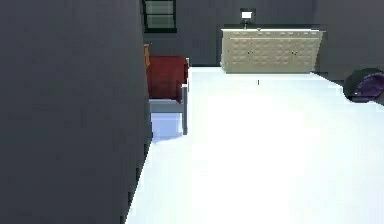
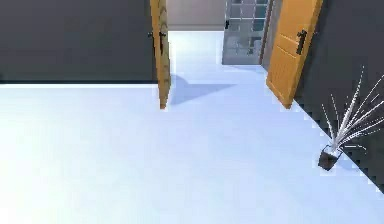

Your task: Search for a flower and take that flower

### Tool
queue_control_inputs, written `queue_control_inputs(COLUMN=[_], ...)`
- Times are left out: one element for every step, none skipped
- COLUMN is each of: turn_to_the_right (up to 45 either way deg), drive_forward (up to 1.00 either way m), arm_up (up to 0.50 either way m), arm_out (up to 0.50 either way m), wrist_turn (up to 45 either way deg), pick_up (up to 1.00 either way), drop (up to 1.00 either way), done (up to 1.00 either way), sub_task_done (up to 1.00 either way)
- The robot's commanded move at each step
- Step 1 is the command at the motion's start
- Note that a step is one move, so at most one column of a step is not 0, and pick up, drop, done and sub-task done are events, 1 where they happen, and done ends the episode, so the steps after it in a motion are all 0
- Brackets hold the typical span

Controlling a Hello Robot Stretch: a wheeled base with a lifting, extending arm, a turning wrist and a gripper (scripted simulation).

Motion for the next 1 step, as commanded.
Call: queue_control_inputs(turn_to_the_right=[45.0], drive_forward=[0.0], arm_up=[0.0], arm_out=[0.0], wrist_turn=[0.0], pick_up=[0.0], drop=[0.0], done=[0.0], sub_task_done=[0.0])
